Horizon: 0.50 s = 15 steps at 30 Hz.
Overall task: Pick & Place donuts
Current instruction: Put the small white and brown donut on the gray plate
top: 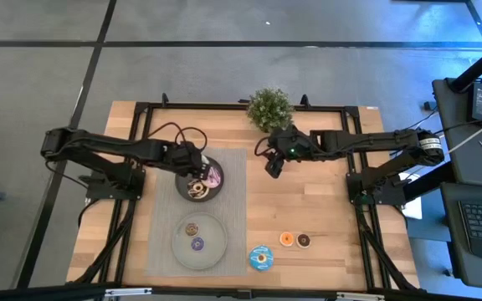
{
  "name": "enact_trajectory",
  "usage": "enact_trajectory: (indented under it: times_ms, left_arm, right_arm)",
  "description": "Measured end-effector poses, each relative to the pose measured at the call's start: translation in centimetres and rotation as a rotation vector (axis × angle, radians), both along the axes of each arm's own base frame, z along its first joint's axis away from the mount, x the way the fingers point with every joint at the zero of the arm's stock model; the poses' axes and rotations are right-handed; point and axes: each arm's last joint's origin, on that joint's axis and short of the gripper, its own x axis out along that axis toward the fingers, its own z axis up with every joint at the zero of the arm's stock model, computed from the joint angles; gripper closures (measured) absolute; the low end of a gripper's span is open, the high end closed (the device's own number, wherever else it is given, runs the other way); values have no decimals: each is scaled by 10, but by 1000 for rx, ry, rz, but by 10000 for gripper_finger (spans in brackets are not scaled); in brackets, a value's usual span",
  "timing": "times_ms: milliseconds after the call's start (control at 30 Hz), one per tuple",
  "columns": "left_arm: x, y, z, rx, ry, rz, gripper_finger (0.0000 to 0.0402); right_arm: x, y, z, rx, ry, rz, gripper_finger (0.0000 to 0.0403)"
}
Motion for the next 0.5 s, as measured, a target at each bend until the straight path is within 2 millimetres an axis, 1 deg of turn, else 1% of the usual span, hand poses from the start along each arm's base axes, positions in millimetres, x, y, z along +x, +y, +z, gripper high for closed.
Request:
enact_trajectory:
  times_ms: [100,167,233,367,500]
  left_arm:
    - [-4,-2,10,77,-51,-11,231]
    - [-6,-6,16,142,-90,-27,231]
    - [-7,-10,21,172,-116,-41,233]
    - [-6,-19,26,139,-191,-41,232]
    - [-2,-30,26,117,-230,-65,231]
  right_arm:
    - [-1,4,-2,60,14,33,221]
    - [-2,9,-3,95,28,71,221]
    - [-2,15,-5,105,40,96,221]
    - [-3,29,-6,122,50,128,221]
    - [-5,46,-7,121,69,185,221]
